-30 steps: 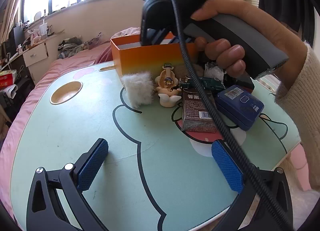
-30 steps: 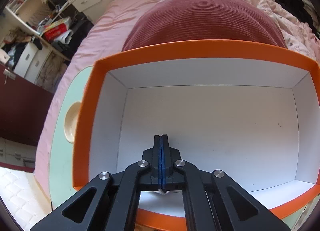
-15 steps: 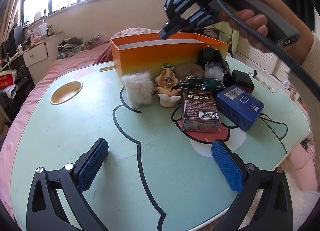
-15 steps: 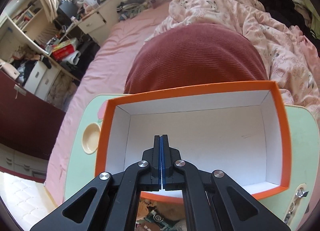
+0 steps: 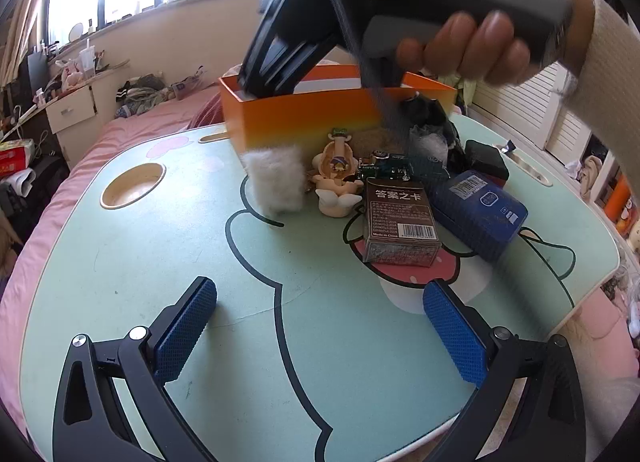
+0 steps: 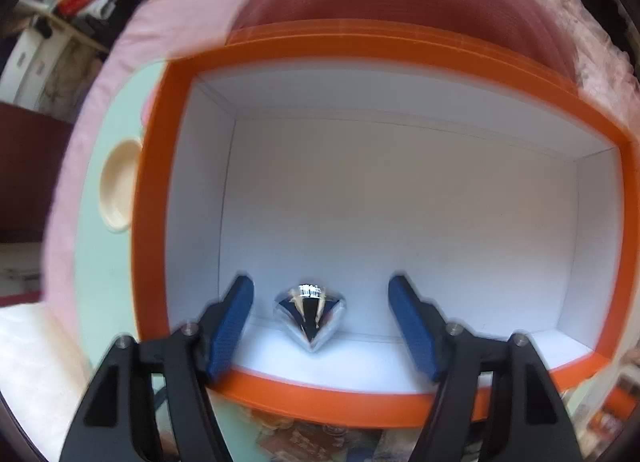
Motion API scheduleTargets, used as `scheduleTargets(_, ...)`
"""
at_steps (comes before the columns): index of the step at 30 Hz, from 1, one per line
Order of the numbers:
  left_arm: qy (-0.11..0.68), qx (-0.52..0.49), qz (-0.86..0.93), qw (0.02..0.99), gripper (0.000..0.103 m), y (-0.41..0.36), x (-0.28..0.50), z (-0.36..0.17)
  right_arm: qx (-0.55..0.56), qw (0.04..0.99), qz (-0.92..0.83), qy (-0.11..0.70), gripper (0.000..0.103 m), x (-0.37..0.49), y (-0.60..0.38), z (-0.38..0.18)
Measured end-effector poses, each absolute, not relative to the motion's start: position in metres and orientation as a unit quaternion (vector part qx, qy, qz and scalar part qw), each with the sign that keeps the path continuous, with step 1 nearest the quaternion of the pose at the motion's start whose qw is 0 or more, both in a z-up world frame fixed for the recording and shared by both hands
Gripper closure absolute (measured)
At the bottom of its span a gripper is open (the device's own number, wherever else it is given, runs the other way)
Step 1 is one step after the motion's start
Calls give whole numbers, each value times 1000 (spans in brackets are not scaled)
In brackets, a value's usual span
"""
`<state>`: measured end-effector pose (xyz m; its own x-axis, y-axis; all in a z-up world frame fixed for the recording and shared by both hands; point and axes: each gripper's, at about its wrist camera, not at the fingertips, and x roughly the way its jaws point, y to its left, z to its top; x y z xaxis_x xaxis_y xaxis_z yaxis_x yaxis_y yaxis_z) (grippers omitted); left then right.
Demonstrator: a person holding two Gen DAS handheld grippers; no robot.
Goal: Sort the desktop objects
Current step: 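Reach into the orange box and grasp the silver heart trinket with the right tool, then lift the silver heart out and set it on the table by the tin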
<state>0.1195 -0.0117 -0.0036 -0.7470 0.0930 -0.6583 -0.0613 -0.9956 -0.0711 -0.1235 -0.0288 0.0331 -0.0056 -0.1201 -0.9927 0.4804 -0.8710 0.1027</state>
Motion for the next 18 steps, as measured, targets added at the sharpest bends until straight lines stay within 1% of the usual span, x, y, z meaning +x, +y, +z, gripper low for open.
scheduleTargets(2,-24,-353,934,42,0,-12,120,-3,666,225,-699,132,43,-118,-30,38)
scheduleTargets(3,-24,-353,934,42,0,-12,119,-3,665,230,-699,126,60,-117,-28,41)
scheduleTargets(4,-23,-353,934,41,0,-12,119,-3,670,239,-694,111,69,-116,-26,43)
scheduleTargets(10,-22,-352,935,41,0,-10,119,-2,659,231,-709,103,69,-116,-7,51)
scheduleTargets(12,-22,-352,935,41,0,-10,119,-2,638,229,-731,86,69,-121,10,61)
scheduleTargets(15,-22,-352,935,41,0,-10,119,-2,596,243,-764,47,69,-123,38,97)
scheduleTargets(18,-22,-352,935,41,0,-10,119,-3,542,254,-800,51,69,-94,70,132)
